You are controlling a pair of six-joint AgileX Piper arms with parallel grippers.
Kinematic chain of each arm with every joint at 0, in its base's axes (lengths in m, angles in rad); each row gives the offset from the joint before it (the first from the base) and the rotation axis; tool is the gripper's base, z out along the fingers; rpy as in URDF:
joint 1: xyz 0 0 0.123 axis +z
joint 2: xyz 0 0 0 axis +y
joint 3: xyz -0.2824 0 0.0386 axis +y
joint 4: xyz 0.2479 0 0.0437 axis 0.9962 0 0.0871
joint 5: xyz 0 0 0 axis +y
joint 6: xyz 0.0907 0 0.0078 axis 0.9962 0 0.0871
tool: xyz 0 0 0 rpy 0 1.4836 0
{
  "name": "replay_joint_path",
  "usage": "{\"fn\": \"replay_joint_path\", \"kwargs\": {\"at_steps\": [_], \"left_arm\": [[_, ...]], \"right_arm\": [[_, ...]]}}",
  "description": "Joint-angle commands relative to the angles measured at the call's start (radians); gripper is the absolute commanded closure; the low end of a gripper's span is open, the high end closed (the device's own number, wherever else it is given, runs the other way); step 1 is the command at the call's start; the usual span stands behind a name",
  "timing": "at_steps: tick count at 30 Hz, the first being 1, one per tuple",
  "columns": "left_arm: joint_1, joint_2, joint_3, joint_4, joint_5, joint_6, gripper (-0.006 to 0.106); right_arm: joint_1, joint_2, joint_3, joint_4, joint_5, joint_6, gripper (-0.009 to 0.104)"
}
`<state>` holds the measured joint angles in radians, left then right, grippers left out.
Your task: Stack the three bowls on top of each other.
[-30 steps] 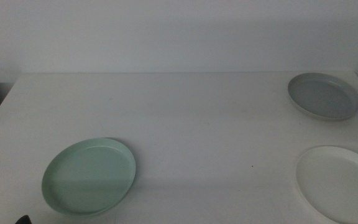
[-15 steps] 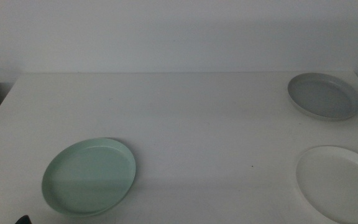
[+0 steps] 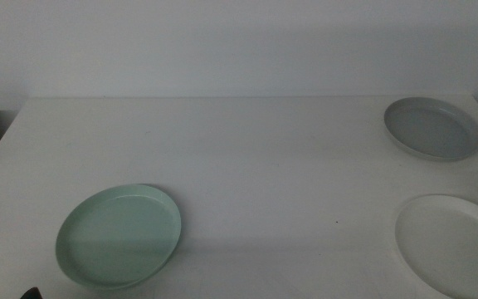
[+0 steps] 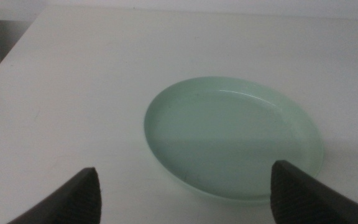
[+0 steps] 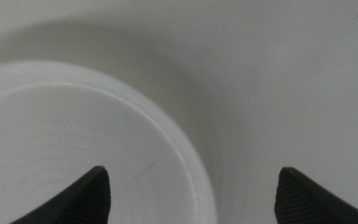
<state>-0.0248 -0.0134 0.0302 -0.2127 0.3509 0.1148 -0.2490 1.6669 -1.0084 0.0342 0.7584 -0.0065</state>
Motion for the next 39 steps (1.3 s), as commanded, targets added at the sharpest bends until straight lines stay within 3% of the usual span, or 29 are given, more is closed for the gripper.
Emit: {"fn": "replay_joint_path", "kwargs": {"at_steps": [1, 13, 17, 22, 30, 39], "left_arm": [[-0.001, -0.011, 0.006, -0.011, -0.073, -0.011, 0.01], [-0.001, -0.011, 0.006, -0.011, -0.073, -0.011, 0.01], [-0.001, -0.011, 0.006, -0.011, -0.073, -0.011, 0.01], [-0.001, -0.011, 0.006, -0.011, -0.073, -0.011, 0.01], [-0.001, -0.011, 0.006, -0.011, -0.073, -0.011, 0.01], [-0.001, -0.011, 0.006, -0.011, -0.073, -0.011, 0.01]], "right_arm": [[-0.012, 0.0, -0.021, -0.034, -0.026, -0.009, 0.016], [-0.034, 0.113, -0.003, -0.034, -0.039, -0.009, 0.038], [-0.034, 0.139, -0.003, -0.034, -0.034, -0.009, 0.057], [-0.034, 0.136, -0.003, -0.044, -0.015, -0.009, 0.095], [0.023, -0.002, -0.013, -0.029, 0.039, 0.028, 0.095], [0.243, -0.107, -0.174, 0.04, 0.129, 0.147, 0.095]]}}
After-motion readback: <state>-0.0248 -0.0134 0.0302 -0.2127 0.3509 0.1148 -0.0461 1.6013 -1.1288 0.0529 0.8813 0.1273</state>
